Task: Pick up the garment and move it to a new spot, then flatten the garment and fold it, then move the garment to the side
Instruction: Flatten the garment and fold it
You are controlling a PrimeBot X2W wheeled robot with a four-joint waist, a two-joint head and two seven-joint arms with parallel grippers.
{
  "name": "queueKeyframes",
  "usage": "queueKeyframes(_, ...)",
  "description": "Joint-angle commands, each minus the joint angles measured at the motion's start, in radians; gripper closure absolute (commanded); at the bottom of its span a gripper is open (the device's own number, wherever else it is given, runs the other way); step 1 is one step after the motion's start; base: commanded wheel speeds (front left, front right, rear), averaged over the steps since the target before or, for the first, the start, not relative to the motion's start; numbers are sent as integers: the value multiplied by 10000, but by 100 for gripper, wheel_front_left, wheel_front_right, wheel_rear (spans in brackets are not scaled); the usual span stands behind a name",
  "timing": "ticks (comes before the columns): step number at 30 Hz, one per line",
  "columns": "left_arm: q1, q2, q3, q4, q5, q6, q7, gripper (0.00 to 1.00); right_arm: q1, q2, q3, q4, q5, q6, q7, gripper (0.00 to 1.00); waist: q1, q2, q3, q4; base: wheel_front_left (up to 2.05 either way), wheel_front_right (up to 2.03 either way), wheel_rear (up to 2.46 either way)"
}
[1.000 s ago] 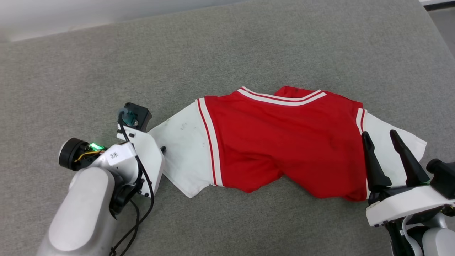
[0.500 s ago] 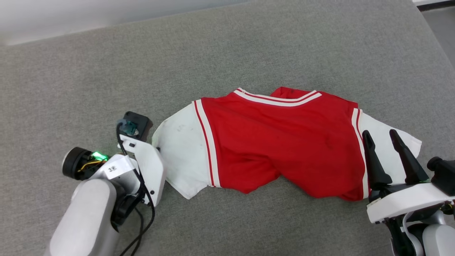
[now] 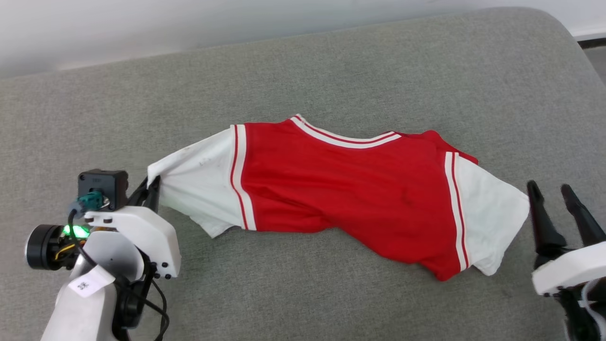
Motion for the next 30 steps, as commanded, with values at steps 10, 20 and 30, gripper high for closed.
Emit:
queueKeyframes(10, 294, -121, -159, -1268, 83, 211, -211, 100, -831, -1807, -59, 1625, 1415, -5, 4029, 0, 0, 0, 38, 492, 0, 0, 0)
queueKeyframes(20, -177, -358, -561, -1588, 238, 295, -302, 100, -2083, -2619, 739, 2686, 1536, -7, 6210, 0, 0, 0, 760, 839, 0, 0, 0)
queueKeyframes(30, -360, -388, -659, -1467, 160, 297, -349, 100, -2385, -2504, 1849, 3830, 2118, -4, 7515, 100, 0, 0, 1162, 876, 0, 0, 0)
